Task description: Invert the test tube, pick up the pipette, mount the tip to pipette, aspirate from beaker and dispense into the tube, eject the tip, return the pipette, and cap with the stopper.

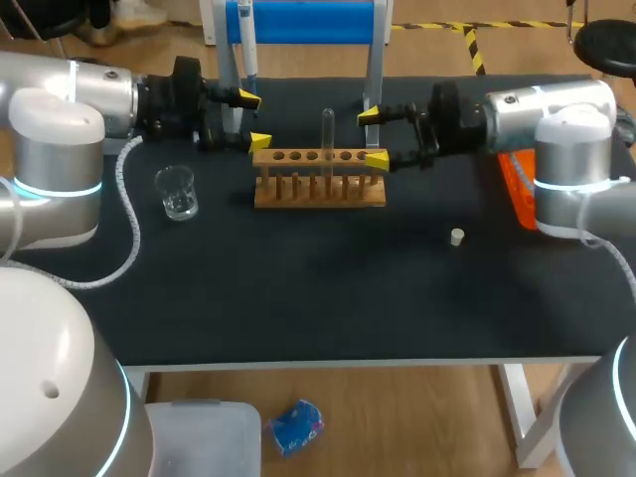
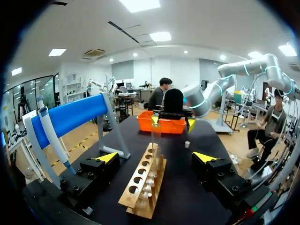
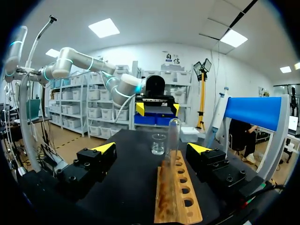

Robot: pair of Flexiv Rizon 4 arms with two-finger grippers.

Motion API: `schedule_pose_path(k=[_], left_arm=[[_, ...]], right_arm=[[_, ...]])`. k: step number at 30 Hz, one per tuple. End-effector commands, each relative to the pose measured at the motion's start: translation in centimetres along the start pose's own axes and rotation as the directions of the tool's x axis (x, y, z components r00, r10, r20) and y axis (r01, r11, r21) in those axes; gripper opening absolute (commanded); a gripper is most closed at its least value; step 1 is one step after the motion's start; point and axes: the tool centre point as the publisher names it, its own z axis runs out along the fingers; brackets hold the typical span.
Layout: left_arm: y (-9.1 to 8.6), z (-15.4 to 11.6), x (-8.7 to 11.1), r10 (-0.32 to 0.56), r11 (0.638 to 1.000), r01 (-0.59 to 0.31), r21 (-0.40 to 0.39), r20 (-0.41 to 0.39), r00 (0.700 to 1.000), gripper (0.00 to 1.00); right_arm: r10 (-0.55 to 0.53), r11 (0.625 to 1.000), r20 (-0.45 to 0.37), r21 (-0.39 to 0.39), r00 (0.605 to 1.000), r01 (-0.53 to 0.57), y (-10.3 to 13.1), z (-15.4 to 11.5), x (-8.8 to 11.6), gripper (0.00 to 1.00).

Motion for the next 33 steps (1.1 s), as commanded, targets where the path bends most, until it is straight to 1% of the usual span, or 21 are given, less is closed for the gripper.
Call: schedule_pose_path(k=[1,8,14,16,17,19,20,23,24,27,29,31,33], left_arm=[[0.0,0.0,0.0,0.000,1.000,0.000,-0.001,-0.001,1.000,1.00],[0.0,0.0,0.0,0.000,1.000,0.000,-0.001,-0.001,1.000,1.00],[0.0,0.0,0.0,0.000,1.000,0.000,-0.001,-0.001,1.000,1.00],[0.0,0.0,0.0,0.000,1.000,0.000,-0.001,-0.001,1.000,1.00],[0.0,0.0,0.0,0.000,1.000,0.000,-0.001,-0.001,1.000,1.00],[0.0,0.0,0.0,0.000,1.000,0.000,-0.001,-0.001,1.000,1.00],[0.0,0.0,0.0,0.000,1.000,0.000,-0.001,-0.001,1.000,1.00],[0.0,0.0,0.0,0.000,1.000,0.000,-0.001,-0.001,1.000,1.00],[0.0,0.0,0.0,0.000,1.000,0.000,-0.001,-0.001,1.000,1.00],[0.0,0.0,0.0,0.000,1.000,0.000,-0.001,-0.001,1.000,1.00],[0.0,0.0,0.0,0.000,1.000,0.000,-0.001,-0.001,1.000,1.00],[0.0,0.0,0.0,0.000,1.000,0.000,-0.001,-0.001,1.000,1.00],[0.0,0.0,0.0,0.000,1.000,0.000,-0.001,-0.001,1.000,1.00]], right_arm=[[-0.001,1.000,-0.025,-0.014,1.000,0.001,-0.8,1.2,-1.6,1.00],[0.008,1.000,-0.053,-0.024,0.999,-0.009,-1.4,3.3,-3.0,1.00],[0.014,0.999,-0.067,-0.038,0.998,-0.017,-1.4,4.4,-3.7,1.00],[0.013,0.999,-0.073,-0.041,0.997,-0.016,-1.3,4.8,-3.9,0.85],[0.012,0.999,-0.075,-0.040,0.997,-0.015,-1.3,5.0,-3.9,0.79],[0.012,0.999,-0.080,-0.042,0.997,-0.015,-1.2,5.3,-4.0,0.78],[0.011,0.999,-0.083,-0.042,0.996,-0.015,-1.2,5.4,-4.0,0.71],[0.009,0.999,-0.091,-0.039,0.996,-0.012,-1.0,5.9,-3.9,0.61],[0.008,0.999,-0.093,-0.038,0.996,-0.011,-0.9,6.0,-3.8,0.55],[0.005,0.999,-0.095,-0.036,0.995,-0.009,-0.6,6.1,-3.5,0.47],[0.005,0.999,-0.097,-0.035,0.995,-0.008,-0.6,6.2,-3.3,0.46],[0.004,0.999,-0.095,-0.033,0.995,-0.007,-0.6,6.2,-3.2,0.41],[0.005,0.999,-0.085,-0.031,0.996,-0.008,-0.5,6.2,-3.0,0.40]])
